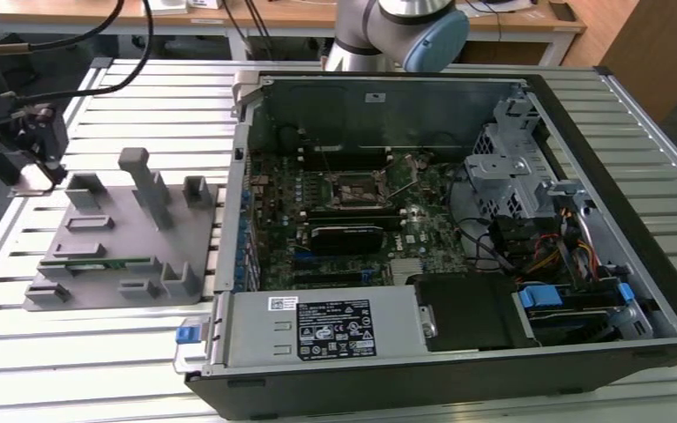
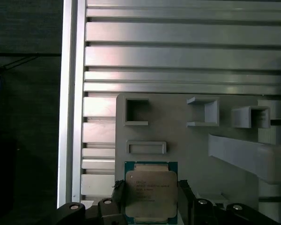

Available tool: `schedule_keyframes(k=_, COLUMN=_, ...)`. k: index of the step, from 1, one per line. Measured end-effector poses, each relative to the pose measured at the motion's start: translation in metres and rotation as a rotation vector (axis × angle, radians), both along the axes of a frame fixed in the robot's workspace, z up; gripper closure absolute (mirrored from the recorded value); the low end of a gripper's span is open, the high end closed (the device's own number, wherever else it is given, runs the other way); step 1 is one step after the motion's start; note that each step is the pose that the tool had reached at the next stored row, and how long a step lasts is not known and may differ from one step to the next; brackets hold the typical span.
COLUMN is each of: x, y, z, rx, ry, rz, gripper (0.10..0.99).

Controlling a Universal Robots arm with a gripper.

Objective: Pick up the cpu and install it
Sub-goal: 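Pick up the cpu and move it towards the insertion slot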

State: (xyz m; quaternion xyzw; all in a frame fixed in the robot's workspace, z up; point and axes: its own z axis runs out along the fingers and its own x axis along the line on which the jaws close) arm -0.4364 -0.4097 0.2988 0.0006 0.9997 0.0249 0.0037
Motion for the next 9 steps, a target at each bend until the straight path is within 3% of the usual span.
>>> schedule_keyframes(k=9, x=0.0000, y=0.0000, z=0.0248, rx=0.000, ry=0.0000, rz=0.000, gripper=0.553)
